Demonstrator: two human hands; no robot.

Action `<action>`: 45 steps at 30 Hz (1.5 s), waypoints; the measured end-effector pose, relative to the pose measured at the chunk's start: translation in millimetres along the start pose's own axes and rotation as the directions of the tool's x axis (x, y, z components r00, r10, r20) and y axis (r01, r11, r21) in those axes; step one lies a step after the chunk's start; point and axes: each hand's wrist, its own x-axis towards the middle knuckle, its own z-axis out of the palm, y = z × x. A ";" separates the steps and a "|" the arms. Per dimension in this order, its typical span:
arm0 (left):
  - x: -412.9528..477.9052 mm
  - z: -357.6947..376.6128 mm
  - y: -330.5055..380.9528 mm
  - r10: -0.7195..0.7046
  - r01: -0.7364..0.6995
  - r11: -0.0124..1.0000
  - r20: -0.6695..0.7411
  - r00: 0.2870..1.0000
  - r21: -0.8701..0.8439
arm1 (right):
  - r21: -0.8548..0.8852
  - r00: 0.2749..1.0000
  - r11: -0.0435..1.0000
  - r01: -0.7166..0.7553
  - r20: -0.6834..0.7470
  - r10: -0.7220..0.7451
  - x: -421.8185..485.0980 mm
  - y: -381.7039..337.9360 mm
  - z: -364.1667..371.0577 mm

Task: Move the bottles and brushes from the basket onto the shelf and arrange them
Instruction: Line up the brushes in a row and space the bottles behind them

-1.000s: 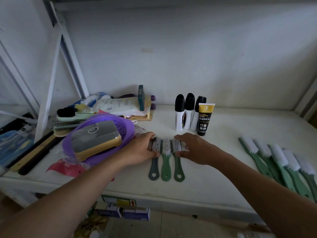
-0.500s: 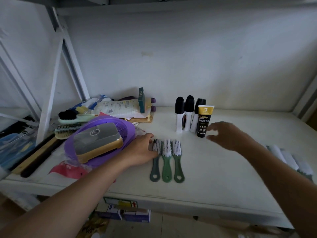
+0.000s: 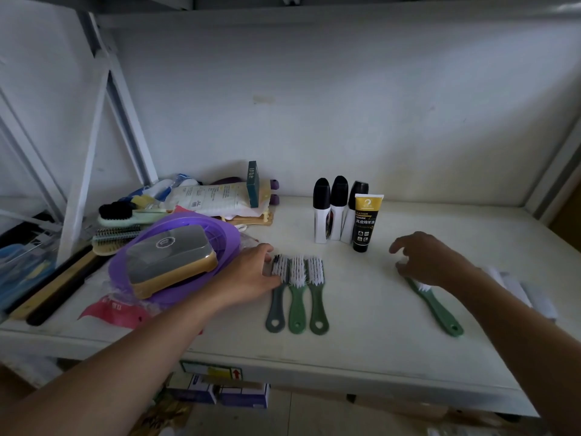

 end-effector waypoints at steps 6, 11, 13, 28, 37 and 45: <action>0.1 -0.7 -1.3 -0.007 0.007 1.000 -0.003 1.000 -0.012 | 0.068 0.985 0.987 0.145 0.087 -0.151 -7.1 0.3 -22.9; 0.0 -0.8 -2.0 -0.007 0.007 1.000 0.000 1.000 -0.013 | -0.063 0.916 0.978 0.198 0.368 -0.162 -19.2 -0.8 -16.6; -0.1 -0.7 -0.9 -0.006 0.006 1.000 0.001 1.000 -0.011 | -0.028 0.900 0.974 0.224 0.390 -0.196 -19.5 -7.1 -13.4; -1.7 -2.0 0.5 0.014 -0.014 1.000 0.003 1.000 -0.016 | 0.182 0.947 0.958 0.222 0.193 -0.256 -11.4 -71.9 18.7; -4.0 -3.2 1.0 0.017 -0.017 0.999 0.005 1.000 -0.030 | 0.143 0.958 0.963 0.227 0.142 -0.247 -6.1 -84.3 30.1; -8.0 -4.2 6.0 0.015 -0.015 0.999 0.000 1.000 -0.037 | 0.194 0.954 0.952 0.235 0.141 -0.264 -13.3 -93.3 25.1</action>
